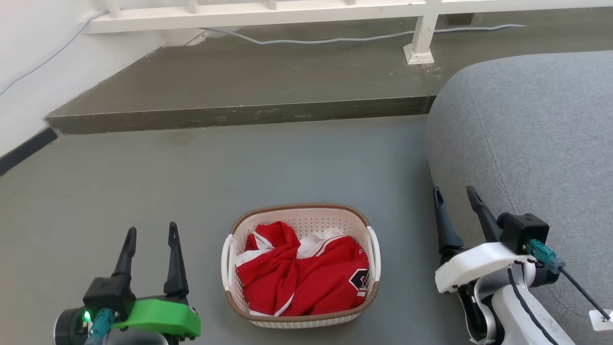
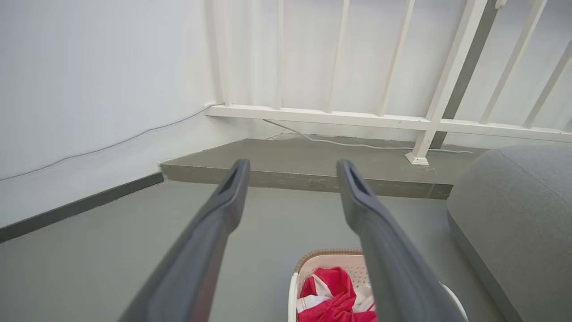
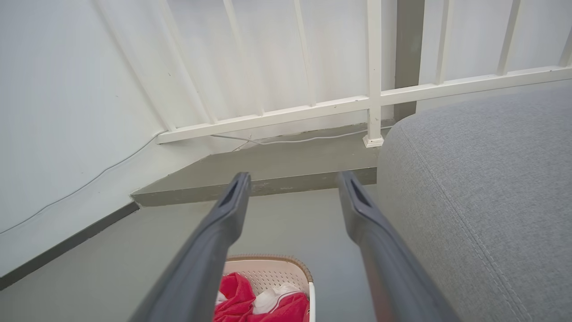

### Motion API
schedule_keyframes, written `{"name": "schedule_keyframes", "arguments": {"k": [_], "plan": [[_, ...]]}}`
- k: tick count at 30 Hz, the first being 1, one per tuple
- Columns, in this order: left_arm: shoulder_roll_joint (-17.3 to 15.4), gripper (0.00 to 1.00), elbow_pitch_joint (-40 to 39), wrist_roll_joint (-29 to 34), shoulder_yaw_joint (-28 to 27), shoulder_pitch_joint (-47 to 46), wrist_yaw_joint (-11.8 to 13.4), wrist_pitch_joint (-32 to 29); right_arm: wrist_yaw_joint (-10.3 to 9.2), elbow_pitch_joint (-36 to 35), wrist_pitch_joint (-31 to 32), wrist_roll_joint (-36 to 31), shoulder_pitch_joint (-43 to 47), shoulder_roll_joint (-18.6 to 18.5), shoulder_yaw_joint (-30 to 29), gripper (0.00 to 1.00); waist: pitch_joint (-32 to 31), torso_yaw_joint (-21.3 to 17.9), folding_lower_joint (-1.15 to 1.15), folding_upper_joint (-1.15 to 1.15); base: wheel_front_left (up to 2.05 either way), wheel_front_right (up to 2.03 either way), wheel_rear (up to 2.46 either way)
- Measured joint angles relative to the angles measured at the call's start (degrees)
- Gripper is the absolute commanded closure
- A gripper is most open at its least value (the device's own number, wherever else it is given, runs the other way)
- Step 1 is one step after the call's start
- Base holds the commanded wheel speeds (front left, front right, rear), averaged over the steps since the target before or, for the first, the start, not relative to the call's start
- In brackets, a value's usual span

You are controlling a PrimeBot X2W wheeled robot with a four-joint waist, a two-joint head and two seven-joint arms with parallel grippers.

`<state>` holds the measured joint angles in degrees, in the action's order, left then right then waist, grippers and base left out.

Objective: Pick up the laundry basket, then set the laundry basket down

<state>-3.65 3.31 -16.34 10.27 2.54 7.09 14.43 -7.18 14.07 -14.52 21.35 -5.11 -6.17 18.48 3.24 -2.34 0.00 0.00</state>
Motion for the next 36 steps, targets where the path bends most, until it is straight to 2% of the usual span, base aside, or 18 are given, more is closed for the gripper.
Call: {"name": "schedule_keyframes", "arguments": {"k": [20, 21, 29, 36], "plan": [[0.3, 0.00, -2.6, 1.6, -0.7, 2.5, 0.0, 0.0, 0.00, -3.6, 0.0, -2.5, 2.5, 0.8, -2.6, 0.00, 0.2, 0.1, 0.00, 0.00, 0.00, 0.00, 0.00], [0.3, 1.00, -2.9, 1.6, -0.8, 2.5, 0.0, 0.0, 0.00, -3.8, 0.0, -2.8, 2.6, 0.8, -2.8, 1.00, 0.2, 0.1, 0.00, 0.00, 0.00, 0.00, 0.00], [1.0, 1.00, -0.1, 0.4, -0.2, 2.8, 0.0, -0.3, 0.18, -1.1, 0.0, -2.3, 5.3, 1.2, -2.7, 1.00, 0.3, 0.2, 0.00, 0.00, 0.00, 0.00, 0.00], [1.0, 1.00, -0.8, -3.8, 0.7, 4.6, -0.7, -0.3, 1.14, -1.7, 0.3, 2.4, 5.6, 1.3, -3.1, 1.00, 0.0, 0.4, 0.00, 0.00, 0.00, 0.00, 0.00]]}}
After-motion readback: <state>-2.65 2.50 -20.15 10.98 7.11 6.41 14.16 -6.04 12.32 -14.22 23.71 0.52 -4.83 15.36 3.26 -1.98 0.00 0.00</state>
